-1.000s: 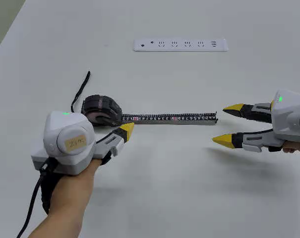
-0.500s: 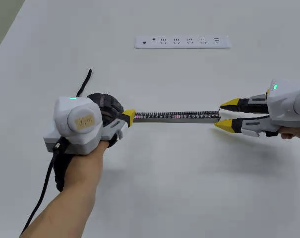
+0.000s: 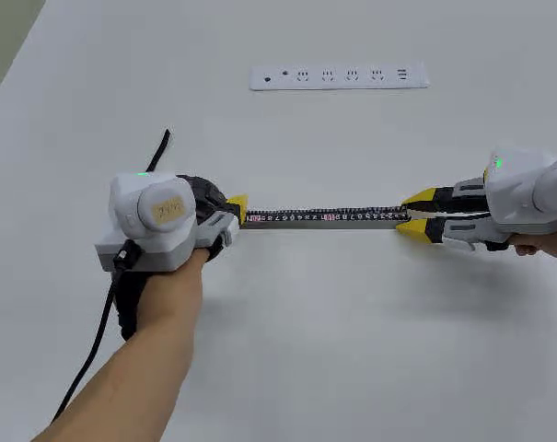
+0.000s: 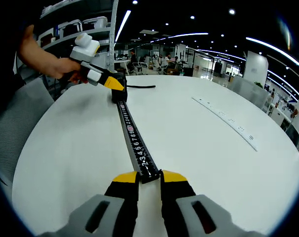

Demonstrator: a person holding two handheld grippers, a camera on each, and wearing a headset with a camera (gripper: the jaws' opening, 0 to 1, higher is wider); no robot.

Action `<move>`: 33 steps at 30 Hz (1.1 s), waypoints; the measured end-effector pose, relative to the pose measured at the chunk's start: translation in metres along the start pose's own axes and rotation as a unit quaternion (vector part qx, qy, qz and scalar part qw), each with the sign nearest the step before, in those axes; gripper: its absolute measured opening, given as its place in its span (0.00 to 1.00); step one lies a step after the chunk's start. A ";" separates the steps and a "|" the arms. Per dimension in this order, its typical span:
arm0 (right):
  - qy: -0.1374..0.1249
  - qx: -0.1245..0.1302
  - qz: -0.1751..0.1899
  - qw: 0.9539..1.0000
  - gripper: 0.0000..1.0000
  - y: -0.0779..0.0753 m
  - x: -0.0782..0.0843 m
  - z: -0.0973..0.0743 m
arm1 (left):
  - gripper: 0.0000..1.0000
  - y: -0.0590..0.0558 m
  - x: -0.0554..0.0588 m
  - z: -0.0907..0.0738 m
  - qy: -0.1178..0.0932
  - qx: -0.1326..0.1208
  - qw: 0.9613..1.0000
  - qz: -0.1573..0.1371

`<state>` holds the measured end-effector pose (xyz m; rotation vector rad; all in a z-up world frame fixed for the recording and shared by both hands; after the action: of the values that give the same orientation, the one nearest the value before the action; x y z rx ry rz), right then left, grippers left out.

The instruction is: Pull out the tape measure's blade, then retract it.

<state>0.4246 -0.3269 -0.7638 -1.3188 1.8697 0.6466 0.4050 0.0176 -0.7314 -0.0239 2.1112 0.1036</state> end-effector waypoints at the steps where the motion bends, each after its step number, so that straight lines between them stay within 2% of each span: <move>1: -0.001 0.000 0.000 1.000 0.14 0.000 0.000 0.000 | 0.82 0.000 0.001 0.001 0.002 -0.001 1.000 0.000; 8: 0.001 0.000 -0.005 1.000 0.12 0.000 -0.001 -0.001 | 0.79 0.001 0.004 0.006 0.016 -0.011 1.000 -0.005; 19: 0.007 0.004 -0.020 1.000 0.11 -0.002 -0.003 -0.002 | 0.73 0.001 0.005 0.009 0.024 -0.018 0.999 -0.013; 27: 0.010 0.000 -0.026 1.000 0.11 0.001 -0.002 -0.003 | 0.66 -0.004 0.006 0.009 0.026 -0.009 0.999 -0.020; 33: 0.013 -0.004 -0.025 1.000 0.11 0.001 -0.002 -0.004 | 0.65 -0.003 0.005 0.009 0.029 -0.005 1.000 -0.010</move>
<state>0.4231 -0.3286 -0.7602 -1.3808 1.8500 0.6132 0.4100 0.0159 -0.7405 -0.0556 2.1680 0.1032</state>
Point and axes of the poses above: the centre of the closed fingertips' face, and the gripper's own axes: z roughly forward along the fingers, y roughly to its left, x roughly out of its underside, the point moved 10 cm from there along -z, roughly backward along the fingers, and after that the axes turned 6 degrees about -x, right-handed, at the moved point
